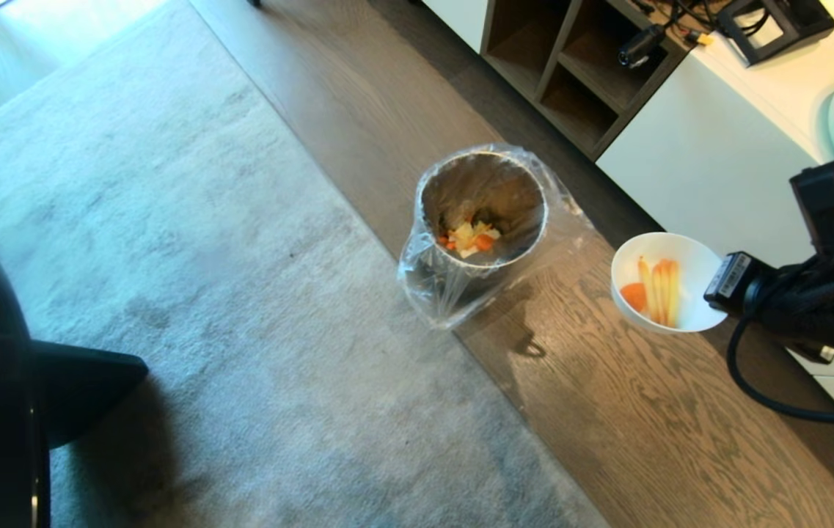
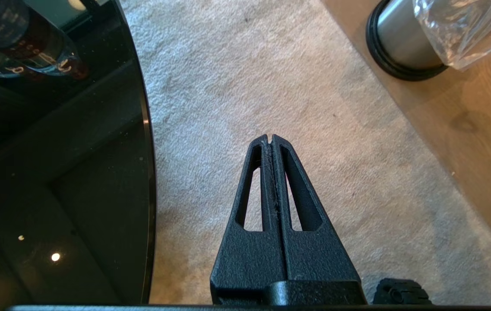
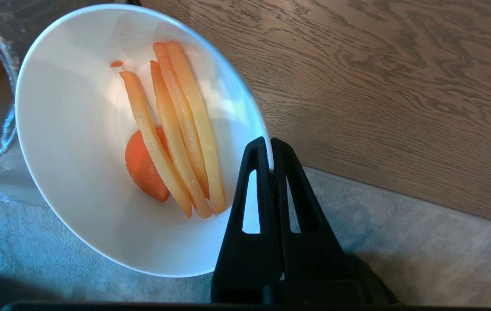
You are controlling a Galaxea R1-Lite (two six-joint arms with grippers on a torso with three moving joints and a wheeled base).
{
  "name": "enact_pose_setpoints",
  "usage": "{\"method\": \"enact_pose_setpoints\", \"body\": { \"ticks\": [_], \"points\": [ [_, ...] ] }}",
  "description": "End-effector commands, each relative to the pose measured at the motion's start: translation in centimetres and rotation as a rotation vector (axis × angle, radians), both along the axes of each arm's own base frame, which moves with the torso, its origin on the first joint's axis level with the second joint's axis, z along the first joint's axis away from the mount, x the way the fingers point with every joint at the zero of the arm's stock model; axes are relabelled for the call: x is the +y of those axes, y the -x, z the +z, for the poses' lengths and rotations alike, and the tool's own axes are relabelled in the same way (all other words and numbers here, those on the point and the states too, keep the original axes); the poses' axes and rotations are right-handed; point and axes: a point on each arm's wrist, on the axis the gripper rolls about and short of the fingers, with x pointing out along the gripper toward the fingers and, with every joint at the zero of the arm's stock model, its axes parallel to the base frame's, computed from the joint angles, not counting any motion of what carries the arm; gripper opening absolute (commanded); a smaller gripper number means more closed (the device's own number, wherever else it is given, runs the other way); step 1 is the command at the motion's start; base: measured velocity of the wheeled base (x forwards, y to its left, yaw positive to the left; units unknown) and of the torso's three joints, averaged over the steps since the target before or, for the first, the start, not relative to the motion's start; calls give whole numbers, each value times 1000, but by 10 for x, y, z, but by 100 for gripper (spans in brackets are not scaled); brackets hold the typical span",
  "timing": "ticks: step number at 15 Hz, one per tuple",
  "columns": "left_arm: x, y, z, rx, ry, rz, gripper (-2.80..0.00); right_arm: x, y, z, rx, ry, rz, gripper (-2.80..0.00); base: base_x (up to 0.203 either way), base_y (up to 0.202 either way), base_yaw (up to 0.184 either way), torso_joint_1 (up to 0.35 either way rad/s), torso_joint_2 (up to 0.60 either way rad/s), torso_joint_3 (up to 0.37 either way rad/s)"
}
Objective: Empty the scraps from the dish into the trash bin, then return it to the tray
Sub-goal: Move the bowl over the trash can
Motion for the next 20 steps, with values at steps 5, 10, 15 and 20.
{"method": "enact_pose_setpoints", "body": {
  "ticks": [5,10,15,20],
  "points": [
    [0,0,0,0,2,1,-280,0,0,7,-20,18,15,-280,0,0,0,3,2,-116],
    [0,0,0,0,2,1,-280,2,-5,28,-80,14,28,-280,0,0,0,0,0,0],
    [0,0,0,0,2,1,-280,10,-25,45,-126,89,89,-280,0,0,0,0,0,0],
    [0,0,0,0,2,1,-280,42,-55,74,-219,141,193,-280,0,0,0,0,0,0]
  ]
}}
